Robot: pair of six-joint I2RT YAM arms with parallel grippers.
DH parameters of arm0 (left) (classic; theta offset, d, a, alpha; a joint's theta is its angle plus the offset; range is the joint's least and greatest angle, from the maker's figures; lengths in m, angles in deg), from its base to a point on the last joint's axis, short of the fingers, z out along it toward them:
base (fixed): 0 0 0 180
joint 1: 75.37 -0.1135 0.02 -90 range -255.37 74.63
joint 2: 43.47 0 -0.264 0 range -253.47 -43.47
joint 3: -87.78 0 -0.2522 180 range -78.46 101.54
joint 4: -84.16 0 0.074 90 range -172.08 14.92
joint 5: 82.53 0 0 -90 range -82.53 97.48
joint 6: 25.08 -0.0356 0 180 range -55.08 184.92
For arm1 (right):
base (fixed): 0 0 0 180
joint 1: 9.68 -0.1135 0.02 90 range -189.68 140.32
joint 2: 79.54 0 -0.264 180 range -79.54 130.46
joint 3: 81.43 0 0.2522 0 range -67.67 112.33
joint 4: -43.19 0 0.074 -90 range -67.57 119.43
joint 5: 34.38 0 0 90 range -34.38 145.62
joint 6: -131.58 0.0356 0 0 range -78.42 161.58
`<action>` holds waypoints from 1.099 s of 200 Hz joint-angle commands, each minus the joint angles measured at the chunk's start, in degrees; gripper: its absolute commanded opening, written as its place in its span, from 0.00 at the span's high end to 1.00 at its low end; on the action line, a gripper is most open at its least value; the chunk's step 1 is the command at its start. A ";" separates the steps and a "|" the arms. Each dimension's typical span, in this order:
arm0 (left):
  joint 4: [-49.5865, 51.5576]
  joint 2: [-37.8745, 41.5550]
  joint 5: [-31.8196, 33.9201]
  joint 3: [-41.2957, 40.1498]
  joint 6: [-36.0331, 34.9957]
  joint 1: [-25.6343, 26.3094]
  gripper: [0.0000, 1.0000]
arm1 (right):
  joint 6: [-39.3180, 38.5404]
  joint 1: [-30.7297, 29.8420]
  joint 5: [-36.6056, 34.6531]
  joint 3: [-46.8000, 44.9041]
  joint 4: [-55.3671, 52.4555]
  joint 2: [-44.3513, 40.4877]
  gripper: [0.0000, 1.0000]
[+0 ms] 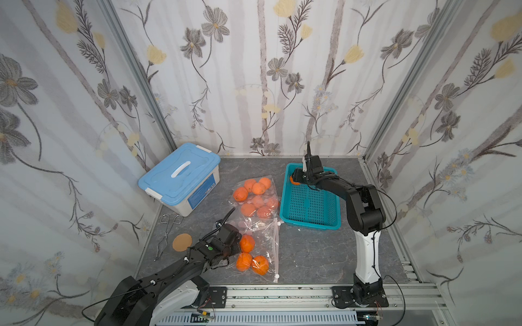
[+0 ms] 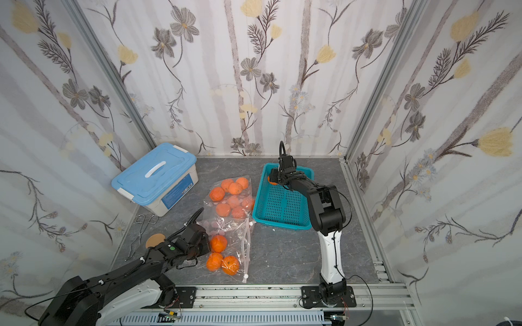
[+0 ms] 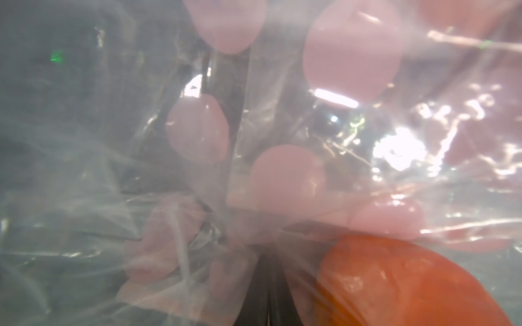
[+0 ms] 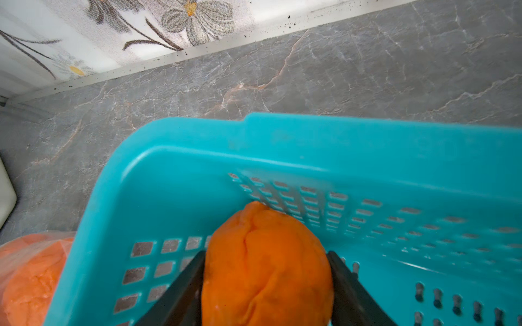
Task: Open the zip-top bag and take out the orange
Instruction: Place the orange in the basket.
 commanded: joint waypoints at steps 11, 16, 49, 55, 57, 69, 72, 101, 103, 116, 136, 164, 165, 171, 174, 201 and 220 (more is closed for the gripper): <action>-1.02 -0.60 -0.39 0.64 -0.09 -0.10 1.00 | -0.72 0.04 -0.67 0.89 -0.53 -0.15 0.27; -0.97 -0.60 -0.39 0.63 -0.02 -0.10 1.00 | -0.95 0.06 -0.82 0.89 -0.74 -0.37 0.26; -1.11 -0.78 -0.39 0.54 0.17 -0.11 1.00 | -2.70 0.09 -4.27 -0.69 -2.04 -5.18 0.22; -1.15 -0.86 -0.43 0.57 0.17 -0.10 1.00 | -3.22 0.23 -4.95 -1.18 -2.21 -6.56 0.22; -1.14 -0.86 -0.46 0.52 0.17 -0.10 1.00 | -3.34 0.19 -5.14 -1.39 -2.34 -6.99 0.22; -1.03 -0.86 -0.47 0.58 0.17 -0.11 1.00 | -4.20 0.12 -6.00 -2.80 -3.10 -10.29 0.23; -1.09 -0.86 -0.44 0.63 0.17 -0.06 1.00 | -4.33 0.14 -6.05 -3.51 -3.07 -11.45 0.23; -1.13 -0.86 -0.21 0.51 0.22 -0.10 1.00 | -6.38 -1.79 1.76 -16.22 1.30 -25.35 0.35; -1.18 -0.91 -0.21 0.51 0.25 -0.06 1.00 | -6.48 -2.12 2.51 -17.67 2.03 -26.61 0.37; -1.65 -1.03 -0.30 0.17 0.26 -0.11 1.00 | -7.45 -5.29 6.07 -26.51 6.80 -33.90 0.49; -1.50 -1.52 -0.34 0.30 0.35 -0.09 1.00 | -10.74 -12.71 8.14 -39.03 12.34 -43.58 0.62; -1.31 -1.65 -0.48 0.23 0.00 -0.10 1.00 | -10.40 -21.63 10.49 -53.27 18.16 -50.61 0.75; -1.30 -1.65 -0.47 0.24 0.00 -0.11 1.00 | -10.36 -21.85 10.52 -53.70 18.38 -50.79 0.76; -1.27 -1.79 -0.47 0.23 -0.08 -0.11 1.00 | -10.13 -23.41 11.44 -55.83 19.73 -51.70 0.77; -1.21 -1.82 -0.44 0.17 -0.09 -0.11 1.00 | -10.10 -23.91 12.30 -56.89 20.24 -52.11 0.78; -1.62 -2.23 -0.91 -0.12 0.17 -0.11 1.00 | -8.59 -27.83 17.35 -64.47 27.08 -54.88 0.82; -1.21 -2.02 -0.92 -0.04 0.17 -0.17 1.00 | -10.79 -30.13 17.65 -65.99 26.81 -55.25 0.84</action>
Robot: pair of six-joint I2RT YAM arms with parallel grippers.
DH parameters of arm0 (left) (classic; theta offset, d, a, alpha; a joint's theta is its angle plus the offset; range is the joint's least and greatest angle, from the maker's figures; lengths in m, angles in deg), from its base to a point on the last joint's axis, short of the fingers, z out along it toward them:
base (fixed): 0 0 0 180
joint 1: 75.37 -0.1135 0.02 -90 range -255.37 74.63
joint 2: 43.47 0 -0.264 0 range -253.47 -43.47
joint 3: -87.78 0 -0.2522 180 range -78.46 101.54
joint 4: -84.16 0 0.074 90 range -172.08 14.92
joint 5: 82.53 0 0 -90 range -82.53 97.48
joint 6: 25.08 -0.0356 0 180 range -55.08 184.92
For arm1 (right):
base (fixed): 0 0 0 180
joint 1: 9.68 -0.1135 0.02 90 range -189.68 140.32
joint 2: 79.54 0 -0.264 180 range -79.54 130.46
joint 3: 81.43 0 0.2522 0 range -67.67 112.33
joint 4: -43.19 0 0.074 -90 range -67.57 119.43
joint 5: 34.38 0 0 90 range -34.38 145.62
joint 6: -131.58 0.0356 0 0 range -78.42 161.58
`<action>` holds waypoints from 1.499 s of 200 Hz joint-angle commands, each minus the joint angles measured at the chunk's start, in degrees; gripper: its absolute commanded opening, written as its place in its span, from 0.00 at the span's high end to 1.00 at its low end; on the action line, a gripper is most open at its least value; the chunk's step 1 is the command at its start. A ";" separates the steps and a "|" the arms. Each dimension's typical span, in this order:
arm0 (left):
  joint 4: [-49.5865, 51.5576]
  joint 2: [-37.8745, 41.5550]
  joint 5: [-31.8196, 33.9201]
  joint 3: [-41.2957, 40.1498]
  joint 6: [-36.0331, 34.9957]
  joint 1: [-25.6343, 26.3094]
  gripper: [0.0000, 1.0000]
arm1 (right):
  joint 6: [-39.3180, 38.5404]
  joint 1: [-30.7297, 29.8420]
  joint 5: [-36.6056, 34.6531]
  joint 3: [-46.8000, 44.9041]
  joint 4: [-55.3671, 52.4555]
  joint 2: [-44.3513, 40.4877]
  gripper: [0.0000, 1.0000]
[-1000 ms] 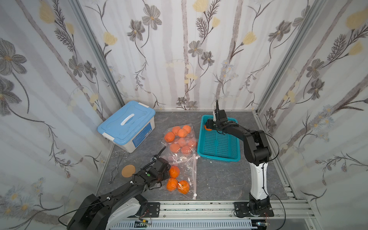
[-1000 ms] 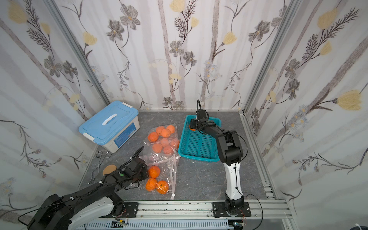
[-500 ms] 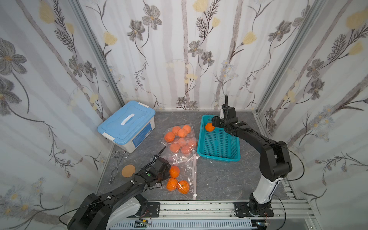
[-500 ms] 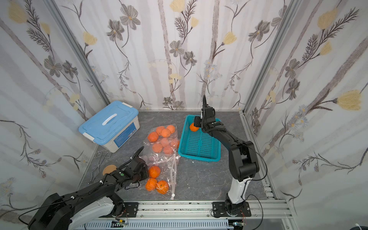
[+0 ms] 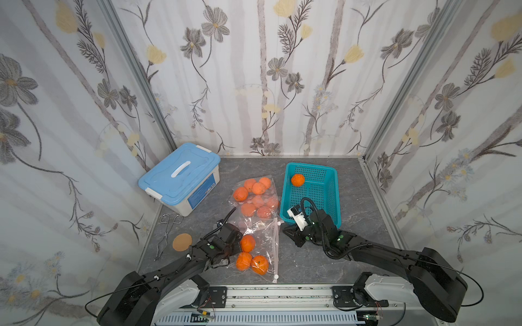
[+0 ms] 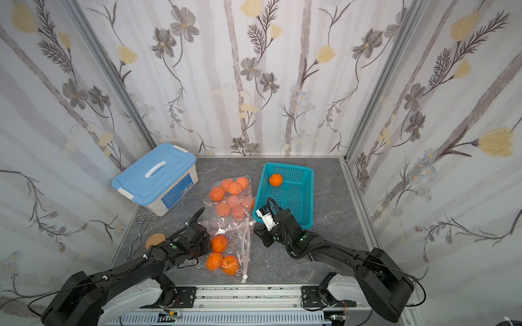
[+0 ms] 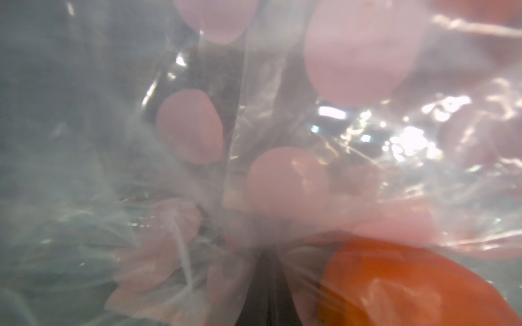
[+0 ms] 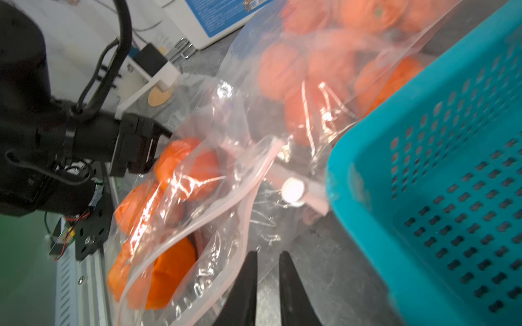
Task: Open the zip-top bag and take out the orange
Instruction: Place the orange in the basket, then pick up the orange from the zipper food storage bag.
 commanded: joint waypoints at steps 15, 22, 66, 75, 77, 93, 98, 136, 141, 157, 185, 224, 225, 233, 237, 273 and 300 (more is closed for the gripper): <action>0.48 0.38 -0.06 -0.03 0.15 -0.09 1.00 | -3.17 -3.45 3.25 -2.21 6.10 -1.21 0.84; 0.69 0.46 0.07 0.00 0.15 -0.09 1.00 | -3.56 -3.80 3.25 -2.67 6.50 -1.58 0.85; 1.19 1.16 0.38 -0.54 0.41 -0.08 1.00 | -5.90 -7.29 4.23 -1.43 8.42 1.20 0.86; 1.29 1.38 0.47 -0.63 0.41 -0.07 1.00 | -6.24 -7.95 4.84 -0.72 8.46 2.45 0.87; 1.34 1.46 0.47 -0.63 0.48 -0.11 1.00 | -6.32 -8.06 5.01 -0.58 8.56 2.66 0.87; 1.57 2.00 0.63 -0.79 0.50 -0.13 1.00 | -7.07 -9.18 4.94 0.02 9.31 4.18 0.87; 1.68 2.07 0.69 -0.80 0.52 -0.09 1.00 | -7.29 -9.35 4.83 0.15 9.25 4.69 0.87; 1.80 1.98 1.04 -0.87 0.50 -0.07 1.00 | -11.49 -11.36 7.99 1.74 9.35 8.40 0.81; 1.82 1.88 1.01 -0.92 0.50 -0.10 1.00 | -12.09 -11.75 8.08 2.48 8.55 9.12 0.79; 1.48 1.60 0.78 -1.03 0.67 -0.07 1.00 | -13.43 -13.07 8.21 4.38 7.17 11.40 0.71; 0.94 1.78 0.64 -1.36 1.12 -0.08 1.00 | -16.93 -16.45 10.73 3.21 11.66 12.12 0.49; 0.77 1.71 0.92 -1.28 1.03 -0.14 1.00 | -18.04 -18.08 10.14 3.73 13.00 15.11 0.36; 0.77 1.70 0.87 -1.32 1.03 -0.10 1.00 | -18.00 -18.08 10.12 3.80 13.04 15.13 0.36; 0.65 1.63 0.93 -1.36 1.03 -0.07 1.00 | -18.01 -18.24 9.59 4.30 13.23 15.78 0.35; 0.67 1.60 0.86 -1.35 1.03 -0.10 1.00 | -17.99 -18.38 9.13 4.60 13.25 16.04 0.35; 0.34 1.34 0.65 -1.53 1.03 -0.14 1.00 | -18.86 -18.69 6.62 6.16 12.76 18.24 0.34; 0.91 2.26 0.31 -1.37 1.20 -0.08 1.00 | -20.31 -18.52 5.49 4.69 12.42 16.14 0.35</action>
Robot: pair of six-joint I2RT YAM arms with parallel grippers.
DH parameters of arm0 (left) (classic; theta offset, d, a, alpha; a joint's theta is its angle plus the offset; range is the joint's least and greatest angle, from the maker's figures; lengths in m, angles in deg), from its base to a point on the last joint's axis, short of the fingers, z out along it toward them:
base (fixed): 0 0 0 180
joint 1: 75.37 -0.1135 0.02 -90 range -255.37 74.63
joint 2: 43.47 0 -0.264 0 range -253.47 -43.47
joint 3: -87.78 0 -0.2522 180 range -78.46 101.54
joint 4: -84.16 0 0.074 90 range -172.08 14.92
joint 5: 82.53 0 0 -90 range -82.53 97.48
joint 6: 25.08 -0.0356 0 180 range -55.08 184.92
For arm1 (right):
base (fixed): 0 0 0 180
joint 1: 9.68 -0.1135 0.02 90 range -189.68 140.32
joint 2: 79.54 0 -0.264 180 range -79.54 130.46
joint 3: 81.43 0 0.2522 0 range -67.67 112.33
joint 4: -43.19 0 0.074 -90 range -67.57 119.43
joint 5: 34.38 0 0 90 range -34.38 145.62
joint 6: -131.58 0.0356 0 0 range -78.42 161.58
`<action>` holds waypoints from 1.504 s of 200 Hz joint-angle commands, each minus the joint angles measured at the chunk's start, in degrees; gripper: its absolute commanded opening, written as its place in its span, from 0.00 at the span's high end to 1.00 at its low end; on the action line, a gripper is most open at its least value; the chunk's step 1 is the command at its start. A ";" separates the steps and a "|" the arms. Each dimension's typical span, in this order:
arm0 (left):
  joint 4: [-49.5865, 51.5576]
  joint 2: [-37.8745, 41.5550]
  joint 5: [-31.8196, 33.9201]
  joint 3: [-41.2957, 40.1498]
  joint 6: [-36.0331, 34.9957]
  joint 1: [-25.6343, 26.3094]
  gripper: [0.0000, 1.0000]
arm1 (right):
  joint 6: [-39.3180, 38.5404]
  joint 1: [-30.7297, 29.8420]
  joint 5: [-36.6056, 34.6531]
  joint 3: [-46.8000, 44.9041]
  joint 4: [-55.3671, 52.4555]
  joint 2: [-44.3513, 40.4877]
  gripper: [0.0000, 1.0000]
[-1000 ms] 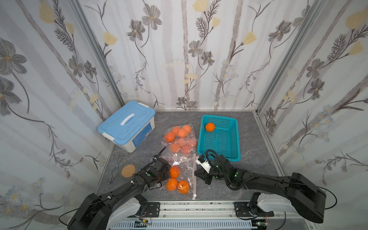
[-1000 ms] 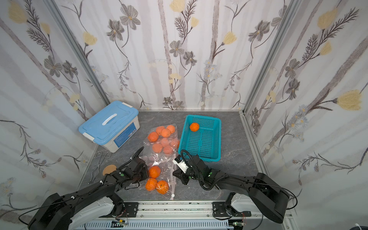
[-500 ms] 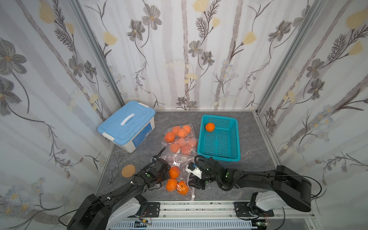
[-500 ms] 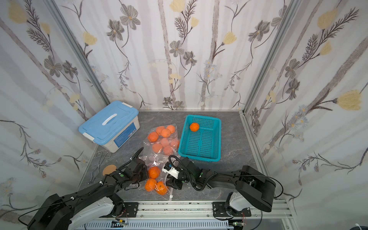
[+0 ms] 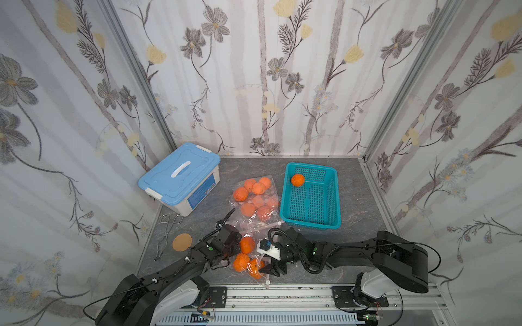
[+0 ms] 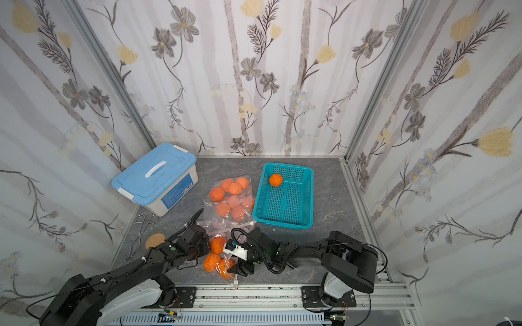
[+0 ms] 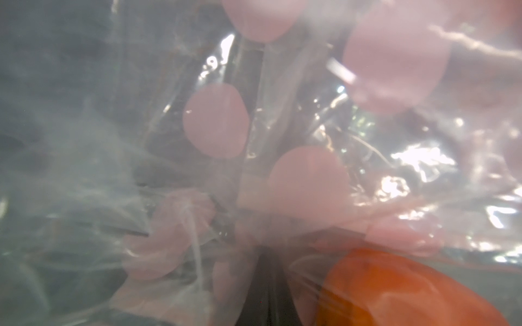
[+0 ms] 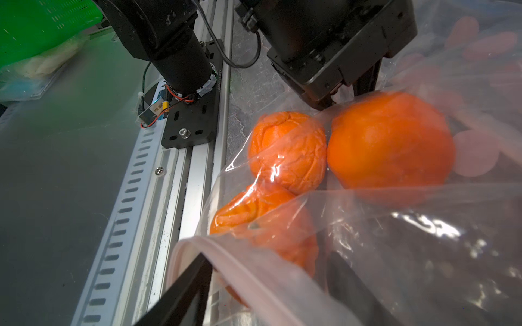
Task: Open the zip-top bag and take out the orange
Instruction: Pick up the orange from the zipper food storage bag.
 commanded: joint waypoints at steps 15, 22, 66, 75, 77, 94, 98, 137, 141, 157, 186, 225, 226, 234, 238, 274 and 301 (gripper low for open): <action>3.39 1.89 -0.15 0.99 0.12 -0.05 1.00 | -2.73 0.68 -3.61 -2.36 2.84 -3.06 0.35; 4.37 3.03 -0.17 1.58 -0.02 -0.12 1.00 | -2.68 1.17 -4.13 -3.03 3.28 -3.55 0.36; 15.57 11.94 0.26 7.74 -0.76 -0.07 0.64 | -2.30 3.96 -4.34 -5.70 6.75 -4.49 0.38; 18.45 14.07 0.31 9.08 -0.55 -0.07 0.62 | -2.31 4.19 -4.58 -5.79 6.98 -4.55 0.39; 19.11 14.55 0.28 9.38 -0.47 -0.11 0.62 | -2.36 4.18 -4.60 -5.79 7.12 -4.60 0.39; 24.58 18.06 -0.32 11.55 0.55 -0.06 0.64 | -2.42 4.49 -4.70 -5.84 6.90 -4.62 0.39; 26.02 18.76 -0.38 11.89 1.03 -0.05 0.65 | -2.40 4.57 -4.69 -5.82 6.77 -4.66 0.39; 26.87 22.53 -4.62 7.25 6.02 1.28 0.89 | -1.68 5.14 -4.21 -6.17 8.16 -4.79 0.40; 26.82 22.33 -4.92 6.45 6.47 1.35 0.91 | -1.60 5.19 -4.17 -6.08 8.16 -4.65 0.40; 25.34 21.75 -6.62 3.67 8.61 2.18 0.96 | -1.53 5.41 -4.16 -5.80 7.83 -4.40 0.40; 25.09 23.93 -7.42 -0.26 11.18 4.40 1.00 | -1.23 5.62 -4.00 -5.96 8.19 -4.27 0.40; 23.61 24.74 -10.14 -3.22 13.38 6.86 1.00 | -1.50 5.83 -3.09 -4.54 6.34 -1.78 0.42; 23.55 24.74 -10.21 -3.22 13.38 6.84 1.00 | -1.51 5.82 -3.05 -4.55 6.33 -1.79 0.42; 23.09 24.69 -10.65 -3.23 13.28 6.91 1.00 | -2.19 5.82 -2.67 -4.64 5.91 -1.98 0.42; 22.85 24.60 -10.80 -3.36 13.29 6.90 1.00 | -2.59 5.78 -2.24 -4.87 6.00 -2.10 0.42; 21.51 23.90 -10.71 -3.50 13.36 6.91 1.00 | -5.27 4.80 -0.30 -3.87 3.84 -0.12 0.40; 17.79 22.21 -11.11 -4.80 14.28 6.90 1.00 | -7.50 2.08 2.22 -3.32 3.43 1.41 0.36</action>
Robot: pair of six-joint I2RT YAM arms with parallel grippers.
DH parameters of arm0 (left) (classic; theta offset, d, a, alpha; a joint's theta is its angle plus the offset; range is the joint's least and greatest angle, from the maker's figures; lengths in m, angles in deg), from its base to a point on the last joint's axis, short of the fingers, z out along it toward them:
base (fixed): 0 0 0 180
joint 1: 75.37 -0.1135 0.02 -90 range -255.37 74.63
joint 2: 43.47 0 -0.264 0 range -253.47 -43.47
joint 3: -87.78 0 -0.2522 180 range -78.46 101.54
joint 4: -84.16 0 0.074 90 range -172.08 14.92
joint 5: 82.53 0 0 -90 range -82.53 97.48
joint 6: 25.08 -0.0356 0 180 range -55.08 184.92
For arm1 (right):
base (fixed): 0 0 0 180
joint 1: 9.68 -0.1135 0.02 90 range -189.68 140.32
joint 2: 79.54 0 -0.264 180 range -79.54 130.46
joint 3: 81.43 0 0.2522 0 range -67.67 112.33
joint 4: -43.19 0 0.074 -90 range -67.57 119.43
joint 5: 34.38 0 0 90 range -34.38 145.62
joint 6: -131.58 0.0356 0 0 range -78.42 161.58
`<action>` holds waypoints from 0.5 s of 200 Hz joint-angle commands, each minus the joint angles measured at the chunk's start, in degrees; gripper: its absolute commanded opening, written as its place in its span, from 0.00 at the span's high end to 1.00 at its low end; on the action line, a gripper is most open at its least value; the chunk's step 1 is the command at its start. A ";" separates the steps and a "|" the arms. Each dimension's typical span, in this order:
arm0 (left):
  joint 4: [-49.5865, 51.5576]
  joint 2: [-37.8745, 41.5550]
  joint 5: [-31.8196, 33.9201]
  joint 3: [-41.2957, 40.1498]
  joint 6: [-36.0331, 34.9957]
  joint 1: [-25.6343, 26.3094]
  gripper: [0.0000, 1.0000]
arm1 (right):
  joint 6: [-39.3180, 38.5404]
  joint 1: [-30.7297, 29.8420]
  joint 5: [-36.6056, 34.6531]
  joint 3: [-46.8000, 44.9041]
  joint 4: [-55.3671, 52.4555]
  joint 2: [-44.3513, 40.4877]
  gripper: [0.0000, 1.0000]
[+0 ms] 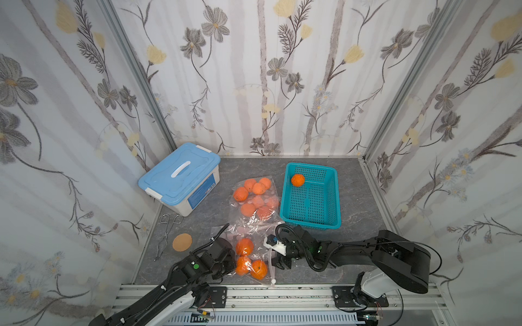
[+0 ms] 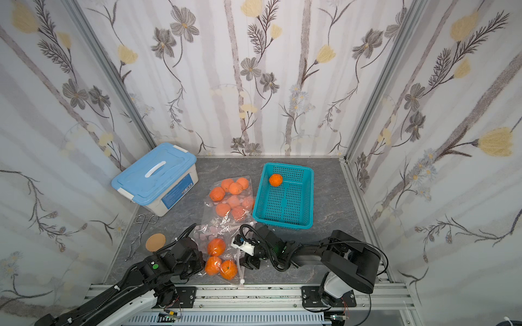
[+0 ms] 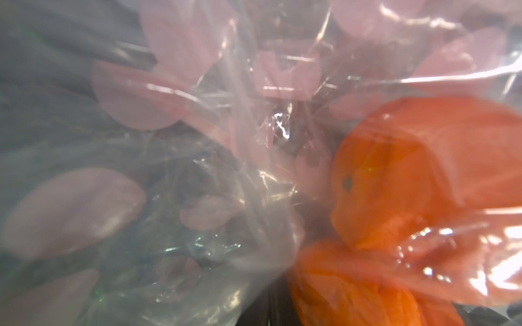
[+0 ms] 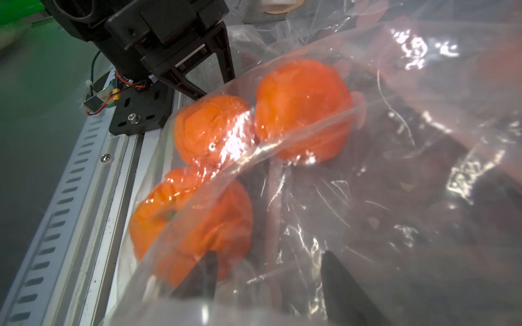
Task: Open the zip-top bag and take out the orange
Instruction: Pick up the orange from the zipper food storage bag.
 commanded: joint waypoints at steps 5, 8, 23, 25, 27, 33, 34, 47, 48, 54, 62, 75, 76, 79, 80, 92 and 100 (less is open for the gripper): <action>-4.61 -1.69 -0.99 -1.35 1.71 0.08 1.00 | -4.11 -2.44 3.95 0.59 -0.03 1.02 0.35; -5.27 -1.92 -1.15 -1.50 1.80 0.13 1.00 | -4.11 -2.73 4.20 0.60 0.07 0.98 0.34; -6.52 -3.23 -1.10 -2.24 1.87 0.13 1.00 | -4.29 -3.68 5.34 0.53 0.94 0.98 0.30; -6.59 -3.37 -1.01 -2.26 1.84 0.09 1.00 | -4.29 -3.80 5.34 0.53 1.08 0.99 0.30; -6.54 -3.47 -0.96 -2.22 1.79 0.11 1.00 | -4.29 -3.90 5.36 0.47 1.24 1.04 0.29; -6.50 -3.61 -0.72 -2.19 1.66 0.11 1.00 | -4.51 -4.20 5.46 0.53 1.35 1.02 0.28; -6.51 -3.61 -0.66 -2.23 1.61 0.10 1.00 | -4.53 -4.26 5.49 0.53 1.34 0.99 0.28; -6.11 -3.45 -0.12 -2.18 1.47 0.08 1.00 | -4.99 -4.90 5.74 0.78 1.33 0.96 0.26; -6.09 -3.40 -0.09 -2.18 1.47 0.08 1.00 | -4.99 -4.92 5.76 0.74 1.33 0.96 0.25; -6.08 -3.12 0.10 -2.33 1.47 0.07 1.00 | -4.99 -5.28 5.62 0.96 1.37 0.97 0.25; -6.17 -2.82 0.27 -2.61 1.69 0.07 1.00 | -4.93 -5.74 5.40 1.30 1.33 1.13 0.24; -6.50 -2.24 0.35 -3.23 2.17 0.08 1.00 | -4.94 -6.60 5.29 1.97 1.65 1.73 0.22; -6.51 -2.18 0.36 -3.28 2.26 0.08 1.00 | -4.92 -6.64 5.23 2.09 1.67 1.79 0.22; -6.57 -2.07 0.36 -3.49 2.46 0.08 1.00 | -4.84 -6.90 5.14 2.24 1.68 1.96 0.22; -6.64 -2.01 0.36 -3.58 2.54 0.08 1.00 | -4.83 -7.01 5.06 2.27 1.72 1.99 0.22; -7.12 -1.37 0.27 -4.25 3.14 0.07 1.00 | -4.42 -8.18 3.86 3.28 2.06 2.82 0.21; -7.24 -1.00 0.30 -4.61 3.50 0.04 1.00 | -4.16 -8.89 3.20 3.79 2.57 3.46 0.21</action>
